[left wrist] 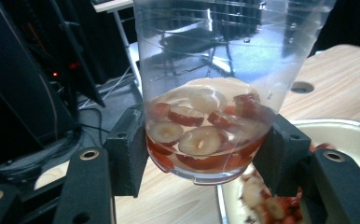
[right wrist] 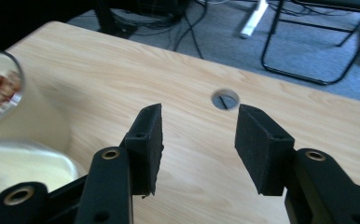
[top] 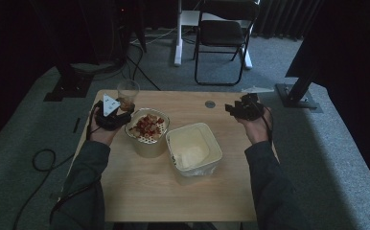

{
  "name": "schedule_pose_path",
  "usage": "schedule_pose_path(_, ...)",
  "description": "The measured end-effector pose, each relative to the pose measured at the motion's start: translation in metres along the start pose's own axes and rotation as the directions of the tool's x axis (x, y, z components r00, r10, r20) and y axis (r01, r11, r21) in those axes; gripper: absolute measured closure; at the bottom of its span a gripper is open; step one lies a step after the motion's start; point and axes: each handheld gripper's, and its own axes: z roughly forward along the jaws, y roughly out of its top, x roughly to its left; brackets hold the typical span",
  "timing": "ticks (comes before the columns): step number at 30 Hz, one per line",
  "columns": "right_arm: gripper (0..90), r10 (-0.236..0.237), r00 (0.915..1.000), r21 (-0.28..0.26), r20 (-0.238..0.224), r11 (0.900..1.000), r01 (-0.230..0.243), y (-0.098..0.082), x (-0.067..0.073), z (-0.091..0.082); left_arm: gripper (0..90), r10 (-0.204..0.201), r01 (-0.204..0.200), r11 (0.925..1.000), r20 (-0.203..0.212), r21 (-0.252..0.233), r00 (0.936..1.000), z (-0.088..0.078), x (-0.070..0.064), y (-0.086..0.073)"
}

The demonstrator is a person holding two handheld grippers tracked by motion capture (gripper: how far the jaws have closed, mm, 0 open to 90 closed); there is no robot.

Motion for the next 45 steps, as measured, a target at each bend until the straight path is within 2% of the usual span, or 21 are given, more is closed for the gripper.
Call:
schedule_pose_path(6,48.4,0.016,0.9978,0.019,0.064,1.000,-0.017,-0.046,-0.008,0.005,42.0,0.011,-0.011,0.9999,-0.032,0.008,0.9994,-0.004,0.009,-0.004)
schedule_pose_path(10,48.4,0.050,0.9957,0.051,0.078,0.997,-0.054,-0.084,-0.014,0.014,42.0,0.012,-0.011,0.9998,-0.055,0.017,0.9984,-0.009,0.017,-0.009)
schedule_pose_path(14,48.1,0.027,0.9952,0.061,0.094,0.998,-0.033,-0.118,-0.015,0.019,42.0,0.030,-0.027,0.9992,-0.085,0.028,0.9960,-0.014,0.023,-0.014)
schedule_pose_path(18,47.9,-0.002,0.9922,0.073,0.125,0.997,-0.007,-0.141,-0.011,0.022,42.0,0.082,-0.077,0.9958,-0.118,0.049,0.9896,-0.017,0.025,-0.018)
schedule_pose_path(20,47.8,0.002,0.9918,0.070,0.128,0.998,-0.011,-0.150,-0.010,0.023,42.0,0.115,-0.107,0.9920,-0.130,0.067,0.9847,-0.017,0.025,-0.020)
schedule_pose_path(22,47.8,0.021,0.9922,0.070,0.123,0.997,-0.030,-0.159,-0.011,0.023,42.1,0.157,-0.146,0.9856,-0.143,0.085,0.9772,-0.018,0.024,-0.022)
schedule_pose_path(27,47.8,0.014,0.9896,0.099,0.143,0.995,-0.028,-0.174,-0.011,0.028,42.0,0.257,-0.240,0.9642,-0.172,0.113,0.9510,-0.020,0.020,-0.022)
schedule_pose_path(28,47.8,0.012,0.9893,0.103,0.145,0.994,-0.027,-0.176,-0.011,0.029,42.0,0.278,-0.260,0.9580,-0.177,0.121,0.9440,-0.021,0.020,-0.021)
schedule_pose_path(32,47.8,-0.008,0.9898,0.113,0.142,0.994,-0.009,-0.179,-0.009,0.031,42.0,0.363,-0.339,0.9293,-0.203,0.148,0.9091,-0.022,0.018,-0.017)
schedule_pose_path(34,47.8,-0.003,0.9902,0.109,0.140,0.994,-0.013,-0.180,-0.010,0.031,42.0,0.408,-0.381,0.9109,-0.212,0.159,0.8879,-0.023,0.017,-0.015)
schedule_pose_path(35,47.8,-0.003,0.9902,0.109,0.140,0.994,-0.013,-0.180,-0.010,0.031,42.1,0.408,-0.381,0.9109,-0.212,0.159,0.8879,-0.023,0.017,-0.015)
schedule_pose_path(36,47.8,-0.002,0.9902,0.109,0.140,0.994,-0.013,-0.181,-0.010,0.031,42.1,0.449,-0.419,0.8918,-0.219,0.171,0.8664,-0.023,0.016,-0.013)
schedule_pose_path(39,47.8,0.011,0.9896,0.107,0.143,0.994,-0.026,-0.184,-0.012,0.032,42.1,0.504,-0.470,0.8618,-0.224,0.191,0.8339,-0.023,0.015,-0.010)
schedule_pose_path(41,47.8,0.021,0.9896,0.103,0.142,0.994,-0.036,-0.185,-0.014,0.032,42.1,0.531,-0.494,0.8456,-0.226,0.203,0.8167,-0.022,0.016,-0.008)
schedule_pose_path(43,47.8,0.026,0.9889,0.100,0.146,0.994,-0.040,-0.187,-0.015,0.033,42.1,0.540,-0.501,0.8400,-0.227,0.209,0.8106,-0.021,0.016,-0.007)
schedule_pose_path(45,47.8,0.031,0.9886,0.095,0.147,0.994,-0.045,-0.188,-0.015,0.032,42.1,0.555,-0.514,0.8299,-0.231,0.216,0.7988,-0.019,0.017,-0.007)
